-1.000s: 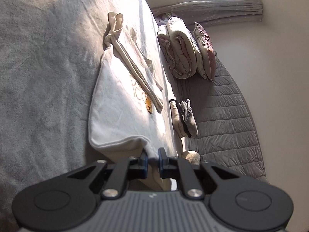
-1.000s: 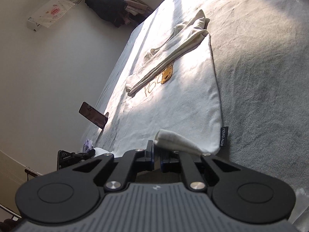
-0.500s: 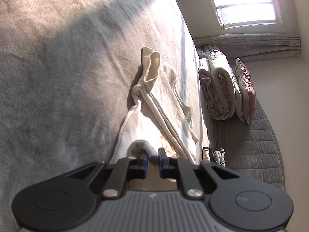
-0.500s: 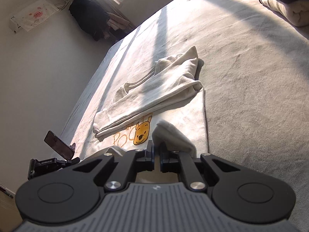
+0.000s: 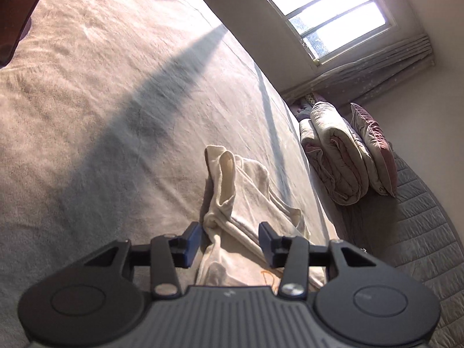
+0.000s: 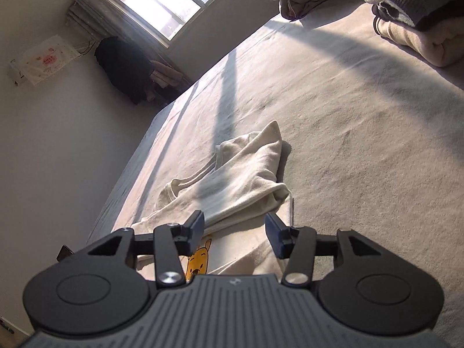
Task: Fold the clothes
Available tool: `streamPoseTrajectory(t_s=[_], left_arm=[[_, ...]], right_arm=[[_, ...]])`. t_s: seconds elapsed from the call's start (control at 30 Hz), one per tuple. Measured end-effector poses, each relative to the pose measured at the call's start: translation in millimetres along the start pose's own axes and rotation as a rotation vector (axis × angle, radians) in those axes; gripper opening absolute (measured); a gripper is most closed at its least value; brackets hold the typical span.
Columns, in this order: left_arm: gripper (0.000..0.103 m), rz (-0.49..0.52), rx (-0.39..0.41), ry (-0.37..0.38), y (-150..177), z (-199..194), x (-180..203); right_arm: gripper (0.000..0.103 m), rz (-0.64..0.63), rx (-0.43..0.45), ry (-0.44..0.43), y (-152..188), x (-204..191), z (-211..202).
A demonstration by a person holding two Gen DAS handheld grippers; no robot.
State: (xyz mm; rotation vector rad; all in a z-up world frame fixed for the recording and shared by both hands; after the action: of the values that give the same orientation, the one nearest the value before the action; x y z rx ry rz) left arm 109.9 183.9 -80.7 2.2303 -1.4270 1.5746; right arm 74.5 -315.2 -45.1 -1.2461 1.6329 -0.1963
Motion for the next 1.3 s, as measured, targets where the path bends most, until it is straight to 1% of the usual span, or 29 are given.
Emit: streamPoseTrajectory(t_s=[0.03,0.1,0.17,0.23,0.3,0.33,0.4,0.47,0.5,0.53,0.57,0.6,0.67,0.7,0.73,0.77,0.83,0.9,1.07,1.2,1.23,1.3], left_arm=[[0.044,0.044,-0.001,-0.022,0.1,0.3,2.9],[0.044,0.123,-0.016,-0.044,3.9,1.7,8.6],[0.044,0.221,-0.044,-0.065,10.6,4.6,15.1],[0.044,0.285,-0.068,-0.084,16.9,6.3,18.7],[0.043,0.320,-0.084,-0.099,21.2,7.8,19.6],[0.037,0.339,-0.088,-0.112,23.8,9.1,20.4],[0.027,0.382,-0.083,-0.142,28.6,9.7,22.3],[0.027,0.431,-0.078,-0.169,34.4,10.8,25.0],[0.026,0.455,-0.076,-0.183,37.4,11.4,26.4],[0.025,0.471,-0.073,-0.192,40.4,13.0,28.5],[0.025,0.486,-0.069,-0.200,43.5,14.7,30.7],[0.023,0.506,-0.060,-0.210,46.4,15.5,33.5],[0.020,0.555,-0.039,-0.235,52.1,14.1,38.4],[0.018,0.573,-0.028,-0.241,53.6,12.9,40.7],[0.016,0.590,-0.017,-0.248,54.9,11.7,43.0],[0.014,0.607,-0.005,-0.254,56.2,10.5,45.3],[0.009,0.615,0.009,-0.252,56.3,8.2,46.5],[0.007,0.607,0.023,-0.242,54.9,5.6,46.9],[0.007,0.594,0.068,-0.205,52.5,-5.3,50.8],[0.007,0.583,0.138,-0.172,50.3,-17.0,55.0],[0.007,0.571,0.160,-0.160,48.2,-19.1,54.9],[0.007,0.541,0.174,-0.150,43.0,-17.0,53.2]], right_arm=[[0.051,-0.046,-0.004,0.025,0.5,-3.2,-1.0],[0.051,-0.141,-0.015,0.076,3.7,-9.6,-1.4],[0.051,-0.225,-0.042,0.103,10.2,-13.1,2.1],[0.051,-0.297,-0.068,0.123,17.3,-14.7,3.8],[0.051,-0.353,-0.091,0.141,22.3,-16.3,7.6],[0.051,-0.376,-0.101,0.149,24.1,-17.0,9.6],[0.051,-0.428,-0.112,0.173,29.0,-20.1,12.7],[0.050,-0.483,-0.118,0.203,34.3,-23.9,16.0],[0.045,-0.504,-0.113,0.222,36.0,-25.4,17.7],[0.035,-0.524,-0.109,0.241,37.8,-26.9,19.5],[0.031,-0.537,-0.106,0.257,39.1,-27.9,20.9],[0.030,-0.541,-0.102,0.265,39.6,-28.7,21.3],[0.025,-0.552,-0.090,0.277,40.3,-31.0,21.3],[0.018,-0.558,-0.082,0.281,40.4,-32.5,20.9],[0.015,-0.564,-0.075,0.285,40.6,-33.9,20.6],[0.015,-0.569,-0.068,0.288,40.6,-35.2,20.2],[0.009,-0.572,-0.057,0.290,40.2,-37.4,19.3],[0.008,-0.574,-0.036,0.294,39.5,-40.6,17.6],[0.007,-0.591,0.044,0.316,36.3,-51.1,10.1],[0.007,-0.596,0.112,0.339,31.2,-53.8,3.9],[0.007,-0.594,0.127,0.345,29.9,-53.3,3.7],[0.007,-0.589,0.153,0.354,27.6,-52.3,5.3]])
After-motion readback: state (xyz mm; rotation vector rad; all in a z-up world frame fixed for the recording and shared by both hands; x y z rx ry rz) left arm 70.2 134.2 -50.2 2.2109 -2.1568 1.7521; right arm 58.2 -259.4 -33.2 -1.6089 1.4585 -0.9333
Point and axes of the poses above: each gripper's, at about its wrist camera, not at the fingertips, and z roughly the way its jaws point, x to its right, y to its underside, the point moved 3 cm from there along z, roughly the way its jaws point, and after that the axes turned 3 degrees about -z, right-handed, at the moved point
